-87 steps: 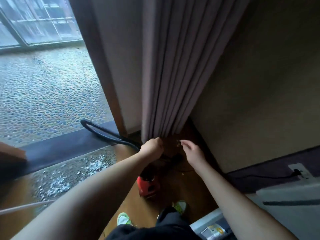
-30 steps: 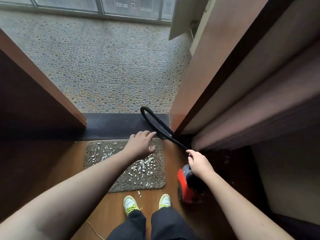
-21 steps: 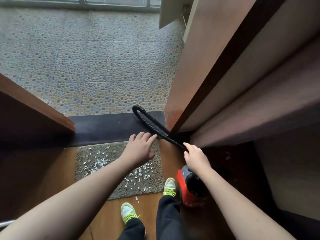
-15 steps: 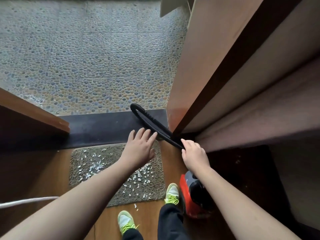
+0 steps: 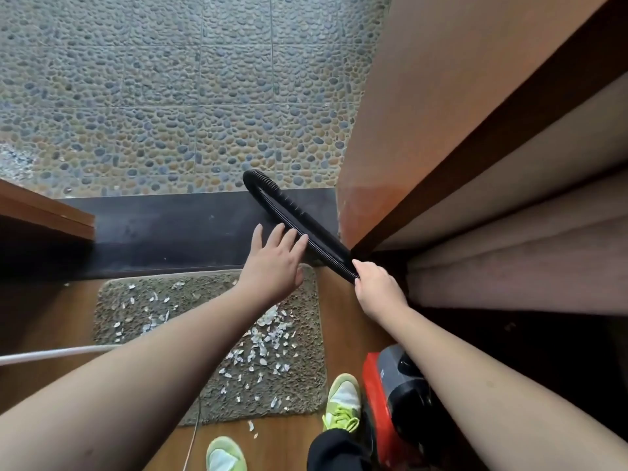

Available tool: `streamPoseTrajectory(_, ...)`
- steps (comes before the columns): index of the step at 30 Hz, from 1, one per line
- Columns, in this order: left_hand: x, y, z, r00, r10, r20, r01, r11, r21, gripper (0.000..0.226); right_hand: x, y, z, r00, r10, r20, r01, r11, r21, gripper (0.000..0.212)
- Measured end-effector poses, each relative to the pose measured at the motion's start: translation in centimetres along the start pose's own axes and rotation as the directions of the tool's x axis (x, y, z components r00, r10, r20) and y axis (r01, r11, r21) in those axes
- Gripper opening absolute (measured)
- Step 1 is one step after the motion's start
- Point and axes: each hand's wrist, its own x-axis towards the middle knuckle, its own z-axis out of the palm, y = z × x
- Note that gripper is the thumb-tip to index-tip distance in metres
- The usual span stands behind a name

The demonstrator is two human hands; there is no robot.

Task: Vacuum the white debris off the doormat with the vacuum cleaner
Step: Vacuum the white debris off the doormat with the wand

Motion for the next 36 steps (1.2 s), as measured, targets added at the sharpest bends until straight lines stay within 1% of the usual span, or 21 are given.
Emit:
streamPoseTrajectory(4,2.4,-0.1,3.6,1.0,-0.02,0.006,0.02,1.0,-0.017,0.068,5.5,-0.8,2.3,0.999,0.017,-0.03,-0.014,0.996,0.092,0.049)
streamPoseTrajectory(7,3.2,-0.7,6.1,1.0,-0.03,-0.01,0.029,0.999,-0.04,0.068,9.3,-1.4,4.1,0.999,0.048,-0.002,-0.048,0.992,0.114,0.057)
streamPoseTrajectory(11,3.6,-2.0,8.9,1.0,-0.029,-0.011,0.029,0.999,-0.033,0.068,13.0,-0.8,5.8,0.999,0.032,0.005,-0.032,0.999,0.043,0.066)
streamPoseTrajectory(14,3.7,-2.8,11.0,0.999,-0.017,-0.033,0.015,0.999,-0.032,0.068,15.2,-0.3,7.2,1.0,0.029,-0.011,-0.029,0.999,-0.013,0.065)
streamPoseTrajectory(17,3.8,-3.8,12.8,0.999,-0.007,-0.046,0.005,1.0,-0.03,0.069,17.0,-0.8,9.2,1.0,0.014,0.017,-0.014,1.0,-0.027,0.062)
streamPoseTrajectory(19,4.2,-4.3,13.7,0.998,-0.023,-0.052,0.021,0.998,-0.054,0.07,18.1,-1.0,10.3,0.999,0.013,0.036,-0.01,0.998,-0.064,0.065)
streamPoseTrajectory(21,4.4,-4.8,14.3,0.998,-0.035,-0.055,0.032,0.997,-0.068,0.07,19.3,-1.3,11.2,0.999,0.035,0.033,-0.033,0.997,-0.066,0.071)
streamPoseTrajectory(23,4.6,-5.2,14.9,0.997,-0.031,-0.074,0.025,0.997,-0.074,0.07,20.4,-1.3,11.8,0.995,0.091,0.035,-0.09,0.995,-0.037,0.076)
streamPoseTrajectory(24,4.6,-5.3,15.0,0.996,-0.034,-0.084,0.028,0.997,-0.071,0.07,20.8,-1.1,11.9,0.992,0.121,0.037,-0.12,0.993,-0.019,0.075)
streamPoseTrajectory(25,4.6,-5.5,15.0,0.995,-0.039,-0.088,0.033,0.997,-0.069,0.07,21.3,-0.9,11.9,0.989,0.142,0.03,-0.143,0.99,0.003,0.068)
streamPoseTrajectory(27,4.7,-5.8,15.2,0.994,-0.037,-0.101,0.03,0.997,-0.069,0.069,21.7,-0.7,12.0,0.987,0.162,0.006,-0.162,0.986,0.031,0.045)
streamPoseTrajectory(29,4.8,-6.0,15.5,0.992,-0.019,-0.123,0.009,0.997,-0.08,0.068,21.3,-0.8,12.1,0.989,0.15,-0.011,-0.15,0.989,0.001,0.034)
streamPoseTrajectory(32,4.8,-5.7,15.6,0.985,0.01,-0.174,-0.024,0.997,-0.079,0.068,19.8,-0.8,12.2,0.997,0.068,-0.046,-0.07,0.997,-0.044,0.034)
streamPoseTrajectory(33,4.8,-5.5,15.4,0.981,0.007,-0.194,-0.025,0.996,-0.089,0.068,19.1,-0.8,12.1,0.997,0.04,-0.065,-0.042,0.999,-0.032,0.035)
streamPoseTrajectory(36,4.5,-4.6,14.3,0.981,0.004,-0.193,-0.023,0.995,-0.097,0.068,16.9,-1.2,10.8,0.993,-0.01,-0.12,0.011,1.0,0.006,0.038)
